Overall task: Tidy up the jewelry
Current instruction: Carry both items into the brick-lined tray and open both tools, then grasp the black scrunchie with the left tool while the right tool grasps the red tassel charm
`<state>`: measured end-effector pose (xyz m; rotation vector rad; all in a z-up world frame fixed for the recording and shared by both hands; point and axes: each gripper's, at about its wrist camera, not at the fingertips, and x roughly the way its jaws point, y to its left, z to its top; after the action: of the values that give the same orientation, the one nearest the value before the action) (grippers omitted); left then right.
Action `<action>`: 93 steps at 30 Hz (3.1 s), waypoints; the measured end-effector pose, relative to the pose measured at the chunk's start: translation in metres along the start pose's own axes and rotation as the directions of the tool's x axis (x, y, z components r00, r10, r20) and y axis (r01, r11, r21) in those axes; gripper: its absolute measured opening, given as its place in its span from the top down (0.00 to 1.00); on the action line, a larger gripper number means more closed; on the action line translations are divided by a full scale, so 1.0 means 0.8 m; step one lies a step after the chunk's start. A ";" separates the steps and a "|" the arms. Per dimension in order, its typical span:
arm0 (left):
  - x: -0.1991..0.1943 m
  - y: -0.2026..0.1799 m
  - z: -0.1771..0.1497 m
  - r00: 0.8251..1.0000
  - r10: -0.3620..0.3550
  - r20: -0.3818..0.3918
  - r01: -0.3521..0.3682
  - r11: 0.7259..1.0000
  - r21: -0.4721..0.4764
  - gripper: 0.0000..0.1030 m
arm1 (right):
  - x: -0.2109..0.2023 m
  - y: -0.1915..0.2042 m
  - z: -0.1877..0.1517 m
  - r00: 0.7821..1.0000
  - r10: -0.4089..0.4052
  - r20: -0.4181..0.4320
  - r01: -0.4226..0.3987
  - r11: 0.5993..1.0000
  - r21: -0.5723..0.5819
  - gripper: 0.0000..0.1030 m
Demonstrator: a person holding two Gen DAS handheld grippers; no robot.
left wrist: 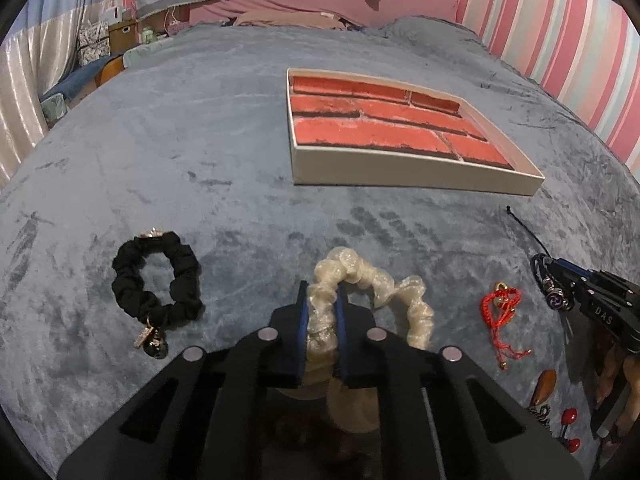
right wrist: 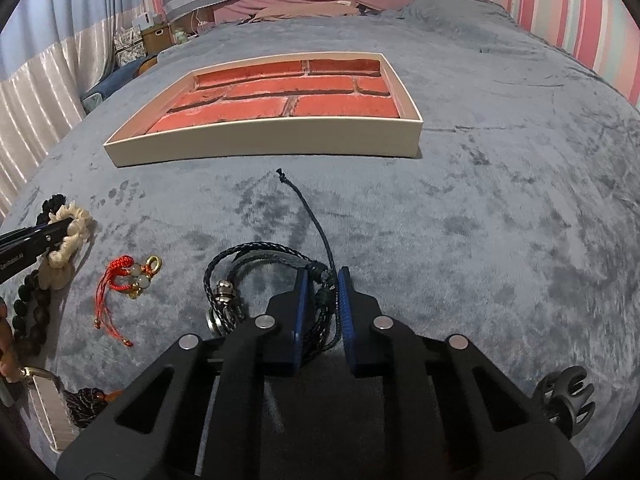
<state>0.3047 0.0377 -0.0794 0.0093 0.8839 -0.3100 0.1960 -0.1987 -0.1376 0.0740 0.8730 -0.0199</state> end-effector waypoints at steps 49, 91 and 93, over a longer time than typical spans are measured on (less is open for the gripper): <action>0.265 -0.041 0.302 0.975 0.146 -0.165 -0.150 0.989 -0.014 0.89 | 0.207 -0.045 0.314 0.992 -0.121 -0.028 0.122 0.991 0.054 0.88; -0.077 0.003 0.099 0.958 0.218 0.188 -0.222 0.975 -0.003 0.11 | -0.065 0.017 0.140 0.954 -0.097 0.282 0.087 0.995 0.048 0.04; -0.091 0.008 0.080 0.955 0.226 0.193 -0.230 0.973 0.003 0.11 | -0.075 0.021 0.125 0.952 -0.105 0.288 0.093 0.994 0.055 0.04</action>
<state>0.3118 0.0542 0.0159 0.1031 0.6791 -0.1034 0.2343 -0.1898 -0.0267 0.0638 0.5814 -0.1395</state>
